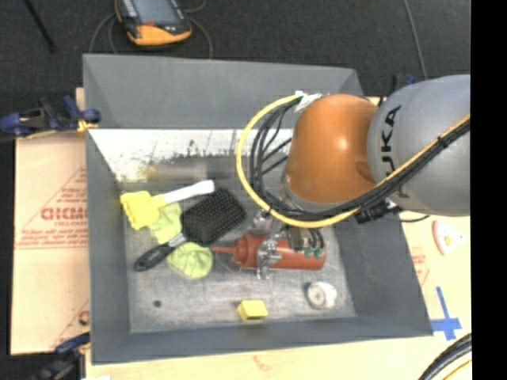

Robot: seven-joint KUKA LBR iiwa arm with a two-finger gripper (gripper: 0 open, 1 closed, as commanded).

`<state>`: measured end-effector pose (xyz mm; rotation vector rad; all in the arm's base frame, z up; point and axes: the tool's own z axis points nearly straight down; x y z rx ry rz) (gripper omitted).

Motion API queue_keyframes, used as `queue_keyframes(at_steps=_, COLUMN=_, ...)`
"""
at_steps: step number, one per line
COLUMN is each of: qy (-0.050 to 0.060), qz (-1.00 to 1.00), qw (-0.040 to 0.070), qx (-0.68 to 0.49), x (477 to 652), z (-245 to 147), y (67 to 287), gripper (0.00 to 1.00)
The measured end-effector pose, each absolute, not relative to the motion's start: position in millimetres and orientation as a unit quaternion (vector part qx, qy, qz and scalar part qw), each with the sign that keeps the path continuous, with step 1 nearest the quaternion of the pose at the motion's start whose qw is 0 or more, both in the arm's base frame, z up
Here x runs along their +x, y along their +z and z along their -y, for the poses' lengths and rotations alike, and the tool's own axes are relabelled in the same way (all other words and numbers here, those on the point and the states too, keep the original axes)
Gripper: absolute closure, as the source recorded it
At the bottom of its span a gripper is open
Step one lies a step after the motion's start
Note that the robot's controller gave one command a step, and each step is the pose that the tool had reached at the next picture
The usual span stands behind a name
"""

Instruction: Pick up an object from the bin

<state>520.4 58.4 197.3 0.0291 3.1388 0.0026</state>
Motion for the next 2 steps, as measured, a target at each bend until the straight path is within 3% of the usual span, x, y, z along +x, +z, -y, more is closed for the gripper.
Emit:
queue_keyframes(at_steps=1, qy=0.001, qz=-1.0, qw=0.001, qx=0.009, x=520.3, z=-58, y=197, gripper=1.0)
queue_keyframes(at_steps=2, qy=-0.001, qz=-1.0, qw=-0.001, qx=-0.026, x=518.8, z=-51, y=225, gripper=1.0)
